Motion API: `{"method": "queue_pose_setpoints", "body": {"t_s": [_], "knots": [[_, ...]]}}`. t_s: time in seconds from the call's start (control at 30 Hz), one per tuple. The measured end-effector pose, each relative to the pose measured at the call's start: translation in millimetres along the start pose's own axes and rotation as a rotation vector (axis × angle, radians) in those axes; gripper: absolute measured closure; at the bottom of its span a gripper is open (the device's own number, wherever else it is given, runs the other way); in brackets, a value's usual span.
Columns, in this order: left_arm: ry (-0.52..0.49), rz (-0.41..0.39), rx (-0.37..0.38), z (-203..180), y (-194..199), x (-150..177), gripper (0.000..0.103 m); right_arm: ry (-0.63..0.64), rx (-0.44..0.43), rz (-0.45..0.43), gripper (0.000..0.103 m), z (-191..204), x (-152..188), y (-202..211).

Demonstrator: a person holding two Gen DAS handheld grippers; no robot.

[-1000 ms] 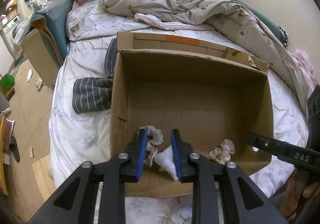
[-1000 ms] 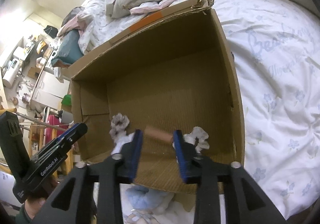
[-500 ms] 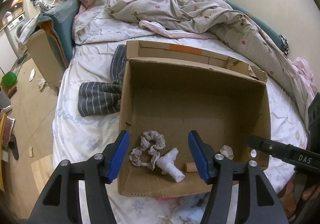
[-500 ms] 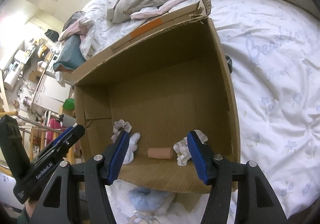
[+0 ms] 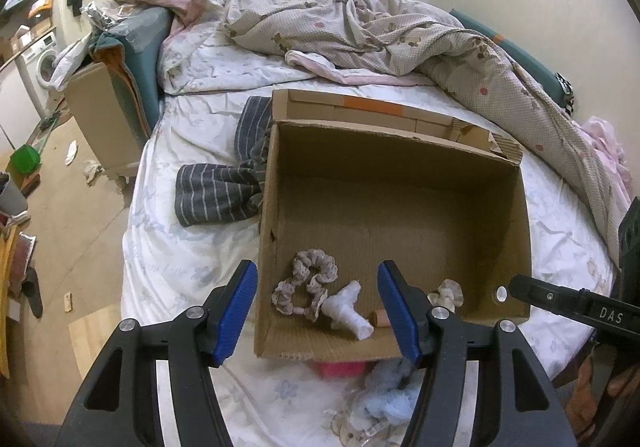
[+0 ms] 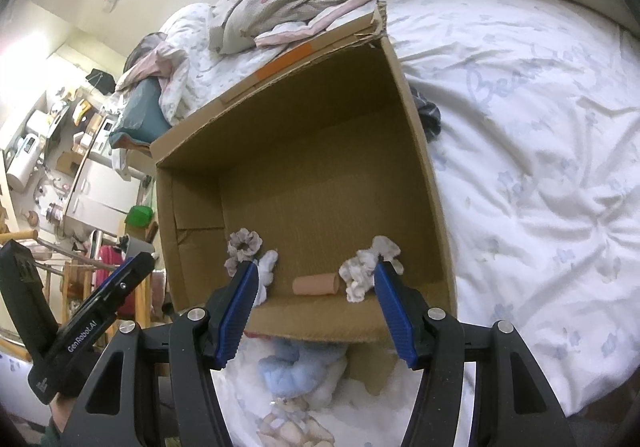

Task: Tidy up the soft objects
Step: 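Move both open tools back toward the remaining plush toys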

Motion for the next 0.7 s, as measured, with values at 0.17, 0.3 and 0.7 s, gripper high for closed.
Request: {"method": "queue_pose_setpoints", "body": {"t_s": [0.17,0.3,0.7], "knots": [[0.05,0.027,0.01,4.9,3.9,15.6,0.043,-0.008,0.012,0.001,0.04,-5.2,8.1,6.6],[0.043,0.043,0.001,3.9,6.2,24.6,0.043,-0.028,0.016,0.006,0.04,-10.4,17.0,10.4],[0.092,0.108,-0.02,11.2,13.3,64.9,0.043,-0.048,0.044,0.048,0.04,-21.2,50.3,14.2]]}}
Point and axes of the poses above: each gripper's, at about its wrist camera, not at the fingertips, and y roughly against the way its jaws point, z to its left, x to its underside, the point moved 9 cm from there along -y, roughly the way its jaws point, and after that the axes turned 1 degree about -z, right-handed, at the moved point
